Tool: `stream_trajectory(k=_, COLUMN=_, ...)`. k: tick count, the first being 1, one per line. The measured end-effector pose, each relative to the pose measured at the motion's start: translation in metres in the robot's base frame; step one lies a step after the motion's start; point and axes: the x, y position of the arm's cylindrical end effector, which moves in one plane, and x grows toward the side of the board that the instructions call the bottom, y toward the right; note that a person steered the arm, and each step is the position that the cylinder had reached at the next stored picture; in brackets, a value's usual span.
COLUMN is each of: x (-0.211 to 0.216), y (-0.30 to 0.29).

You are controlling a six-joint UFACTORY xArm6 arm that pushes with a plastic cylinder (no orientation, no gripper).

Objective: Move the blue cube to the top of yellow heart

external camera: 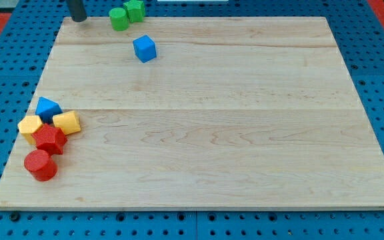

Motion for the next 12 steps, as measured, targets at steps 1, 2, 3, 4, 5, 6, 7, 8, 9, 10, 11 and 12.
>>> stream_trajectory(k=1, x=0.000, y=0.041)
stream_trajectory(k=2, x=0.017, y=0.158)
stream_trajectory(k=3, x=0.055, y=0.216)
stream_trajectory(k=4, x=0.115, y=0.270)
stream_trajectory(k=5, x=0.134, y=0.313)
stream_trajectory(k=6, x=0.114, y=0.216)
stream_trajectory(k=7, x=0.079, y=0.193)
stream_trajectory(k=8, x=0.107, y=0.076)
stream_trajectory(k=9, x=0.139, y=0.014)
stream_trajectory(k=10, x=0.100, y=-0.005)
stream_trajectory(k=11, x=0.115, y=-0.070)
stream_trajectory(k=12, x=0.143, y=0.042)
